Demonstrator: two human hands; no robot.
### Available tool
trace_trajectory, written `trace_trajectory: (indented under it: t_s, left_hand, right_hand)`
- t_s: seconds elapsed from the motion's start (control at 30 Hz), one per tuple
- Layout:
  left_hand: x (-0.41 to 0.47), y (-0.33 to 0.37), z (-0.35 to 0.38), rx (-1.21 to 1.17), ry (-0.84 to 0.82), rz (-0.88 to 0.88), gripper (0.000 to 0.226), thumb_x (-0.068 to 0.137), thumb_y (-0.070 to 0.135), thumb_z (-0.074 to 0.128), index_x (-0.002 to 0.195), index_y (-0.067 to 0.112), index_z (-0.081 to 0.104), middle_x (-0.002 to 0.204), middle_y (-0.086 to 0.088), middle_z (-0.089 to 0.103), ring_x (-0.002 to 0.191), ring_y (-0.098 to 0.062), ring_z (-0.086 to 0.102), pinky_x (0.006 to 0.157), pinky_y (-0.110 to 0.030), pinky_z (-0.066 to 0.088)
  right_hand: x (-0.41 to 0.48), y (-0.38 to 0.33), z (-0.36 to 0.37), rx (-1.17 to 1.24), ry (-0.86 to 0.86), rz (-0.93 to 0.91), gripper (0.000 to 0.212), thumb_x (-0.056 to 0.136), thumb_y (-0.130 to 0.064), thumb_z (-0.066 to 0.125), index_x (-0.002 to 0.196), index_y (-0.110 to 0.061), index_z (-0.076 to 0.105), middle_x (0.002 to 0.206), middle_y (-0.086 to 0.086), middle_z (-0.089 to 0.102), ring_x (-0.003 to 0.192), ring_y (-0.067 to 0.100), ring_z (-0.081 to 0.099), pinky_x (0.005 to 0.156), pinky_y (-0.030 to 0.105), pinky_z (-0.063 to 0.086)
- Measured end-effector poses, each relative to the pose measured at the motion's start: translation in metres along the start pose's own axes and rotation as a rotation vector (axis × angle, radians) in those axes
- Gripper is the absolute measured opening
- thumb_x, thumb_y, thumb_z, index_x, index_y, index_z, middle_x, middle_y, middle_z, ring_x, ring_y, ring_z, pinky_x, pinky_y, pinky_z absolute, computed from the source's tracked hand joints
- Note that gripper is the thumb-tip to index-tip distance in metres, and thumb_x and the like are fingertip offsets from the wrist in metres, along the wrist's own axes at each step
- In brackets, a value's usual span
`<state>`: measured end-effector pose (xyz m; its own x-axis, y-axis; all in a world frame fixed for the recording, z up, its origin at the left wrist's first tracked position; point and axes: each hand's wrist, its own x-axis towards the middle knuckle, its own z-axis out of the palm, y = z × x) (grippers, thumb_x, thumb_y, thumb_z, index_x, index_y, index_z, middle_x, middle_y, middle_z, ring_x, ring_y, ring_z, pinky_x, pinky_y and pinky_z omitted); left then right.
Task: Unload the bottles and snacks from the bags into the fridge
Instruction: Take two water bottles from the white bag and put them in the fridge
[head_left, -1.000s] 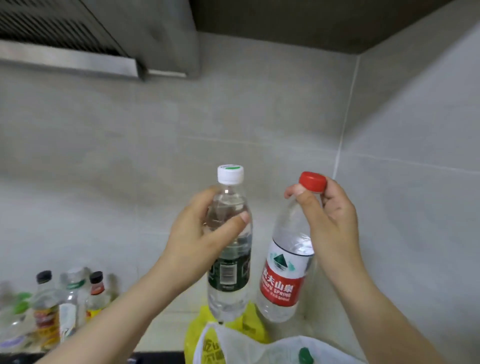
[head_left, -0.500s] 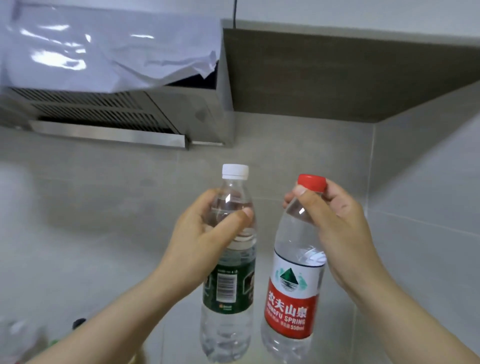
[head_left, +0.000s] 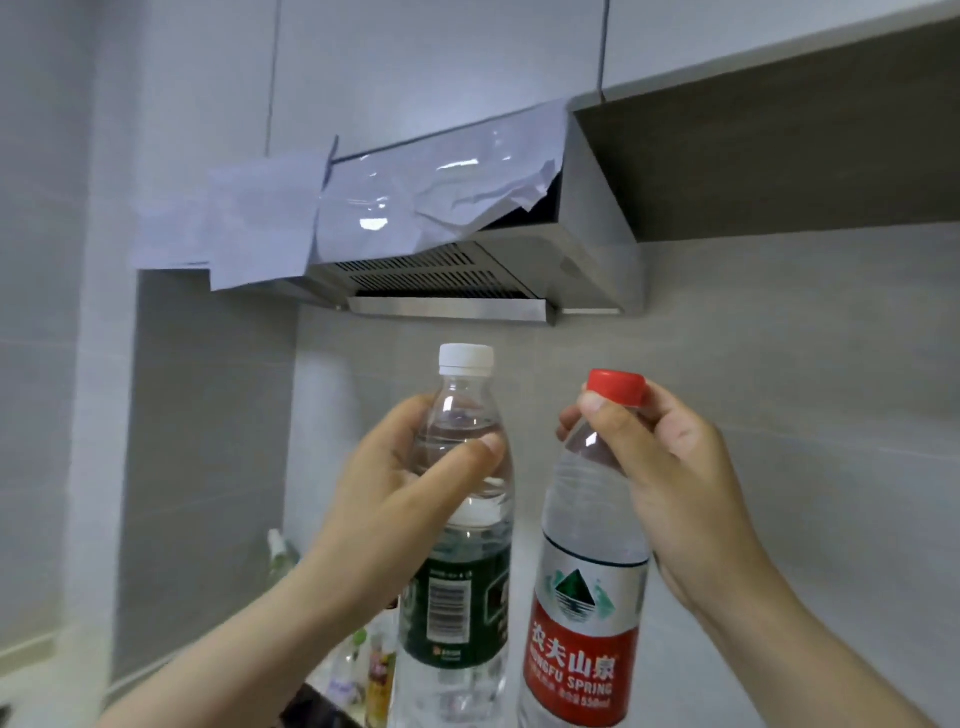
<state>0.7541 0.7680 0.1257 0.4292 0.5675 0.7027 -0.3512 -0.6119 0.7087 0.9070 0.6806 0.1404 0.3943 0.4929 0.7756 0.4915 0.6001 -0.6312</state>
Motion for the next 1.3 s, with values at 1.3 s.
trace_trajectory:
  t_s: [1.3]
  left_hand:
    - [-0.188, 0.16, -0.383, 0.961, 0.9, -0.067, 0.029, 0.073, 0.039, 0.074, 0.095, 0.024, 0.064, 0.084, 0.006, 0.073, 0.076, -0.01, 0.071, 0.058, -0.013, 0.052]
  right_hand:
    - [-0.076, -0.11, 0.514, 0.967, -0.791, -0.13, 0.017, 0.088, -0.027, 0.062, 0.099, -0.015, 0.065, 0.086, 0.004, 0.071, 0.083, 0.013, 0.069, 0.081, 0.029, 0.055]
